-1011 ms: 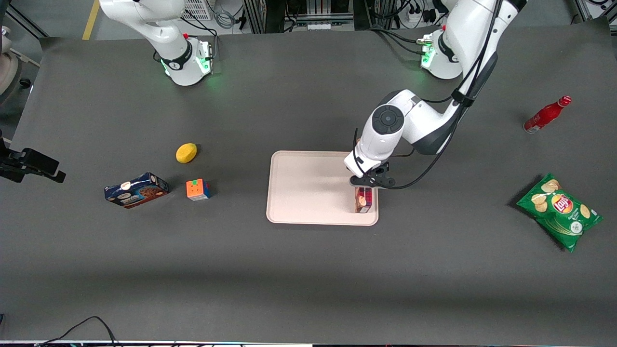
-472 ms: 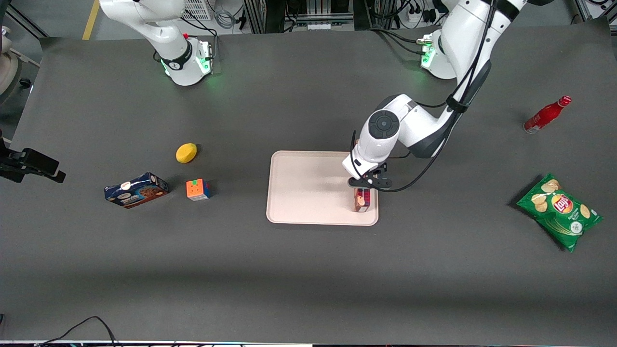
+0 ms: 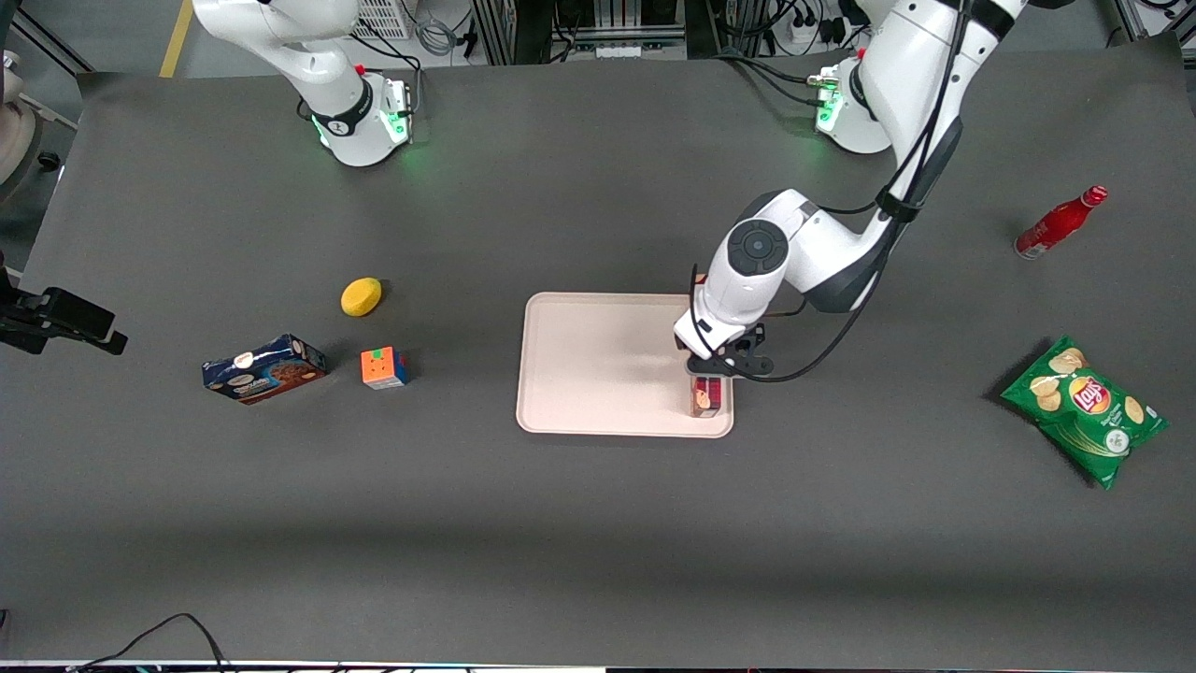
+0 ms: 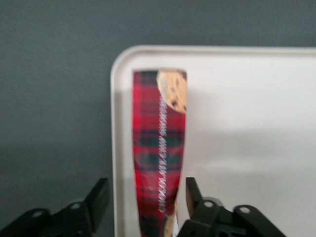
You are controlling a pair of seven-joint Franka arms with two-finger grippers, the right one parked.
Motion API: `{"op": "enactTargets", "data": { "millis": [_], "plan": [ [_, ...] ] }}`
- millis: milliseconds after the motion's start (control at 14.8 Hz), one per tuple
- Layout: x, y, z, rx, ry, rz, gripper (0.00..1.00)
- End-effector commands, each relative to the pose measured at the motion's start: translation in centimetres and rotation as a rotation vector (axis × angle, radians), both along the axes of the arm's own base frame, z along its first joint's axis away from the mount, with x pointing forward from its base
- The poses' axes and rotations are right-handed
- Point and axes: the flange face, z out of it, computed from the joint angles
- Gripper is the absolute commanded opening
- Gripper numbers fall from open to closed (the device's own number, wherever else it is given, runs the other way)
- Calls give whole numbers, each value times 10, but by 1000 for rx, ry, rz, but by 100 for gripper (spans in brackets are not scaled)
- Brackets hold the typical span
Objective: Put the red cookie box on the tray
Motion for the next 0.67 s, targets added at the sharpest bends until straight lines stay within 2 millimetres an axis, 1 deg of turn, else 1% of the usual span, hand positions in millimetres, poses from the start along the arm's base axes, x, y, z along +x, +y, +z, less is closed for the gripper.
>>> {"op": "enactTargets", "data": {
  "millis": [0,202,270,404,472,607],
  "plan": [
    [21,27,59,27,-101,24,100],
    [42,79,116,64,-119,-37,100],
    [45,96,138,48,-112,-32,100],
    [47,138,183,35,-111,-40,100],
    [48,161,201,44,-105,-50,100],
    [48,208,232,56,-78,-78,100]
  ]
}}
